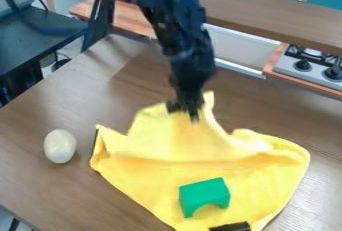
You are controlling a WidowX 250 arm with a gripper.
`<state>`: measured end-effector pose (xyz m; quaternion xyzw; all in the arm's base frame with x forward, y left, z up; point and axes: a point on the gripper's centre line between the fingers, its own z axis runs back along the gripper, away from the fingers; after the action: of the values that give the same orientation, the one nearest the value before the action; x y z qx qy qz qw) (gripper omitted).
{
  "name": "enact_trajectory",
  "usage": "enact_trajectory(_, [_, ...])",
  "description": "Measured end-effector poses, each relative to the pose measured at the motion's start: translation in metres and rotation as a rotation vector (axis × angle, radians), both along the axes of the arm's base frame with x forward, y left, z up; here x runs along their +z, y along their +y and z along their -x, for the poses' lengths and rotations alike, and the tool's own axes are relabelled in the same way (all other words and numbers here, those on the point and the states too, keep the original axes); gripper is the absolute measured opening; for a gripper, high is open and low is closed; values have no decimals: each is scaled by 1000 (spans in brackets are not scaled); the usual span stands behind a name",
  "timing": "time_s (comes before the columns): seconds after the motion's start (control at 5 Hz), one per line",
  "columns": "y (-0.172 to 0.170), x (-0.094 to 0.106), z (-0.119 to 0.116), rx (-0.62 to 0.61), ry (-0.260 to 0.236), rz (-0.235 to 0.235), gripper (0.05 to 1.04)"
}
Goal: Unfold the yellow cloth with a green object on it from bottom right to top left
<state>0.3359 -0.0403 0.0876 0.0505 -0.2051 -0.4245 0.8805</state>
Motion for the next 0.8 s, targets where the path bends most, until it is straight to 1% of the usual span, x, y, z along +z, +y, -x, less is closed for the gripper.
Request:
enact_trajectory(0.2, [14,8,-15,37,-3,30,59])
enact_trajectory(0.4, [29,11,-32,68,1,45,59])
enact_trajectory(0.6, [36,3,-49,63,23,38,59])
enact_trajectory(0.8, [45,-11,-61,50,56,17,59])
